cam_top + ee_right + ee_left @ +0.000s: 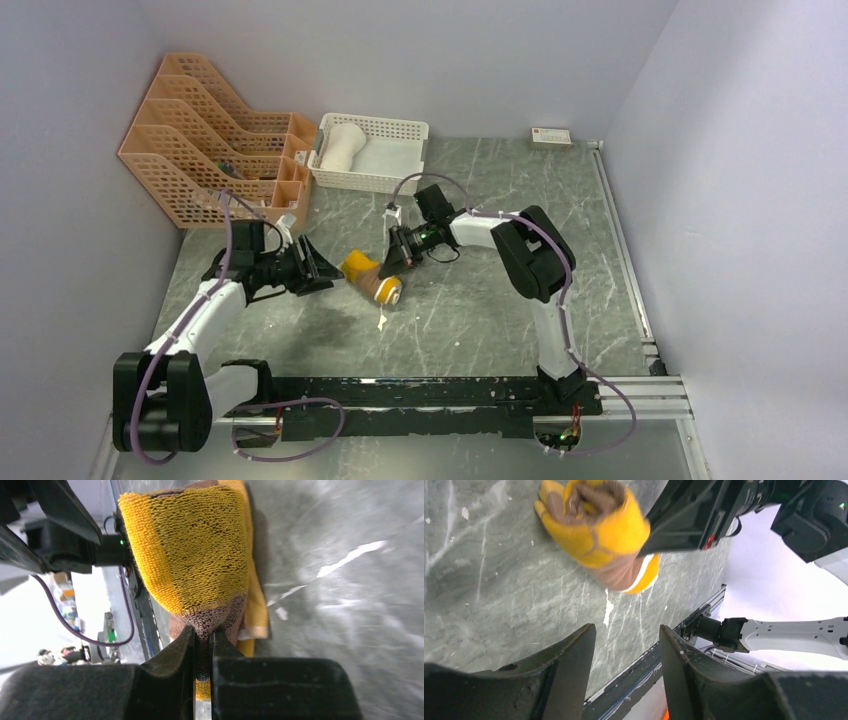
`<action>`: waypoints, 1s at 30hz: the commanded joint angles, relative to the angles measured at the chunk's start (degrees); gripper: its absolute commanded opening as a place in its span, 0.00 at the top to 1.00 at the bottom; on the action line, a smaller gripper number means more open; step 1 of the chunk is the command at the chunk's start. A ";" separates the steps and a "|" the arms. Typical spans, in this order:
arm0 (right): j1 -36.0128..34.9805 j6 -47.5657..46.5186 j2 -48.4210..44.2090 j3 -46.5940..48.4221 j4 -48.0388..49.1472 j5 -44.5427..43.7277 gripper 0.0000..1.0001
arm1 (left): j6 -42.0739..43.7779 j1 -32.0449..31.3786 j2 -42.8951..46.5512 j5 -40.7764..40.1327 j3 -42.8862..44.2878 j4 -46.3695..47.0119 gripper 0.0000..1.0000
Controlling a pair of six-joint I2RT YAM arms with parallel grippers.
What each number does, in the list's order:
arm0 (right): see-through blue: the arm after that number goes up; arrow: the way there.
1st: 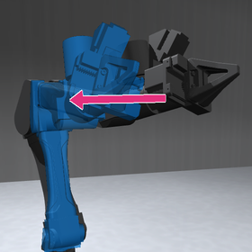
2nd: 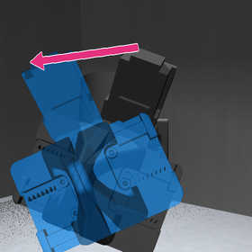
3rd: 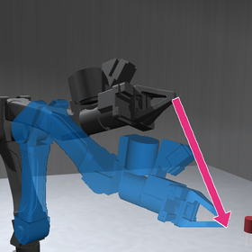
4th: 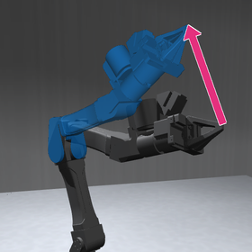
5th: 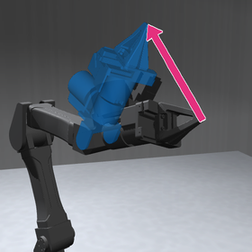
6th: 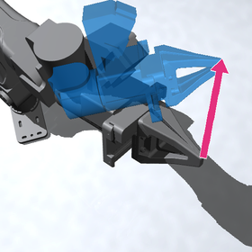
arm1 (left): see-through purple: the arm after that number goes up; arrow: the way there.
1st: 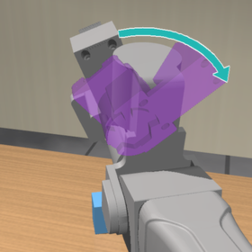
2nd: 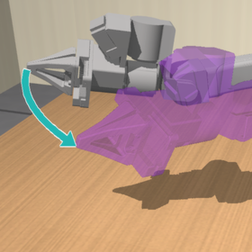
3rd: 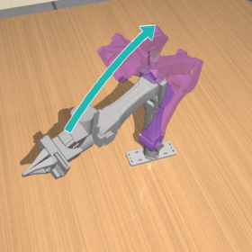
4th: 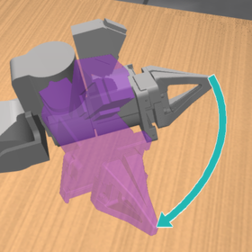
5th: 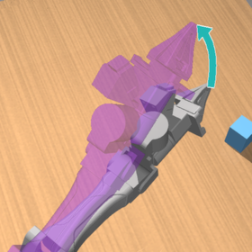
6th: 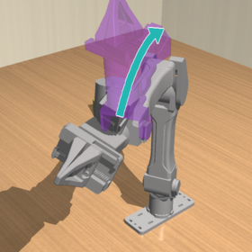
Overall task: Roll the towels
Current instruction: Roll the towel at the center of the board, then pick up the towel at the center of the board.
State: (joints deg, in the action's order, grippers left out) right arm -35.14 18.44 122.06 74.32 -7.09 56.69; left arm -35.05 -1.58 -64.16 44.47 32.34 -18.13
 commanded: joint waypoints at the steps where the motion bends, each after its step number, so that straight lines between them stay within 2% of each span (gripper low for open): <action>1: 2.75 4.19 3.55 3.40 3.28 0.29 1.00 | -3.81 -1.79 1.05 -3.20 -1.90 2.04 0.38; 2: 3.31 5.52 3.94 3.71 3.92 0.47 1.00 | -4.59 -2.41 0.83 -3.77 -2.21 3.06 0.31; 3: 3.91 6.95 4.56 4.03 4.41 0.64 1.00 | -5.31 -3.18 0.54 -4.35 -2.64 4.15 0.30; 7: 5.07 10.20 7.39 5.21 4.24 -0.36 1.00 | -8.70 -6.41 -1.85 -7.39 -3.63 10.04 0.29; 17: 4.55 7.09 8.37 5.47 0.79 -3.39 1.00 | -13.21 -12.92 -15.46 -12.61 1.32 23.79 0.28; 23: 4.54 5.40 8.37 5.65 -0.77 -4.08 1.00 | -16.98 -15.87 -22.61 -16.90 5.53 26.90 0.28; 26: 4.55 4.81 8.05 5.41 -1.07 -4.29 1.00 | -18.64 -17.15 -23.95 -21.11 6.96 24.50 0.27; 28: 4.55 4.41 7.93 5.24 -1.23 -4.50 1.00 | -19.74 -17.83 -24.43 -23.80 7.57 22.12 0.21; 30: 4.55 4.13 8.01 5.29 -1.40 -4.52 1.00 | -20.87 -18.57 -25.12 -26.03 8.20 19.66 0.03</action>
State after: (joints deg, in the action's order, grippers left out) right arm -30.35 25.61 129.14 79.72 -5.72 57.30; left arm -52.93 -18.72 -88.18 25.93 38.22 4.29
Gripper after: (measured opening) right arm 0.055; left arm 0.788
